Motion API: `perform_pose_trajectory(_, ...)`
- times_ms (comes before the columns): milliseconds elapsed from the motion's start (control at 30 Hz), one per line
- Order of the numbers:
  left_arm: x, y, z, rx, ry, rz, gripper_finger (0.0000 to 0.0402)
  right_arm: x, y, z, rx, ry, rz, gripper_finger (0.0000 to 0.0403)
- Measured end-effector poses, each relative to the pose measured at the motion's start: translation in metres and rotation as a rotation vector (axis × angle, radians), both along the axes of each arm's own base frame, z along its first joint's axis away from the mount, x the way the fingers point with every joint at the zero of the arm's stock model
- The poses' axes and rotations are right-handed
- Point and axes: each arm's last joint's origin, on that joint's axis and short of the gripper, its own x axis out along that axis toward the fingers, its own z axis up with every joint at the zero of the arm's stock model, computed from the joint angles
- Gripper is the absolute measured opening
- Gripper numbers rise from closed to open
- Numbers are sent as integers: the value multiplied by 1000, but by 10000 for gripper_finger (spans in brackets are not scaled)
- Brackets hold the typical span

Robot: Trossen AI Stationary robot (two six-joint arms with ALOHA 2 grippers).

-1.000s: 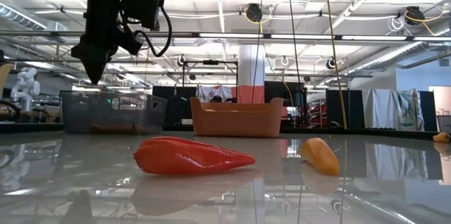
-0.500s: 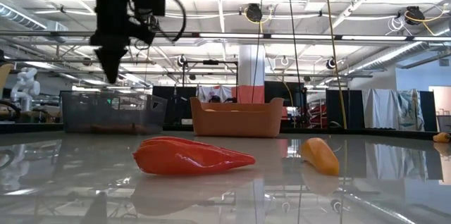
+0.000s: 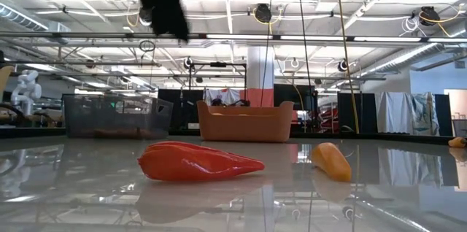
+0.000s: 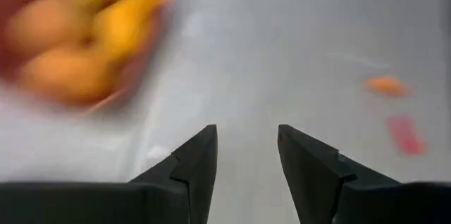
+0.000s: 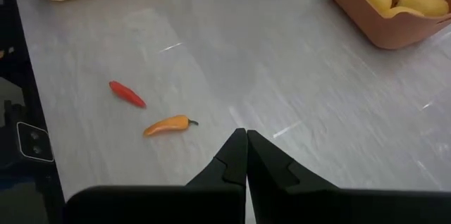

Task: Sort produce into baskets
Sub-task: Put the orange chili pepper into the black bin

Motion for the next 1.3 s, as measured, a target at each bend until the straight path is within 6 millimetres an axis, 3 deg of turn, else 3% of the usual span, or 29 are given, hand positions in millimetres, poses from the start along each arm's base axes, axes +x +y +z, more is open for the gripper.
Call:
perform_pose_trajectory(200, 24, -69, 9, -64, -256, -276, 157, 0, 1, 0, 17, 15, 4, 0)
perform_pose_trajectory(333, 35, -125, -1, -91, -339, -437, 157, 0, 1, 0, 26, 12, 5, 0)
perform_pose_trajectory(500, 46, -193, -35, -85, -405, -518, 157, 1, 3, 0, 27, 8, 20, 0)
perform_pose_trajectory(633, 55, -229, -78, 33, -416, -461, 157, 2, 3, 0, 28, 5, 23, 0)
perform_pose_trajectory(767, 58, -246, -113, 145, -389, -316, 157, 2, 4, 0, 39, -3, 23, 0)
perform_pose_trajectory(967, 56, -260, -142, 105, -344, -199, 157, 2, 5, 0, 37, -4, 32, 0)
perform_pose_trajectory(1300, 50, -271, -186, 149, -243, -188, 157, 2, 6, 1, 33, -10, 40, 0)
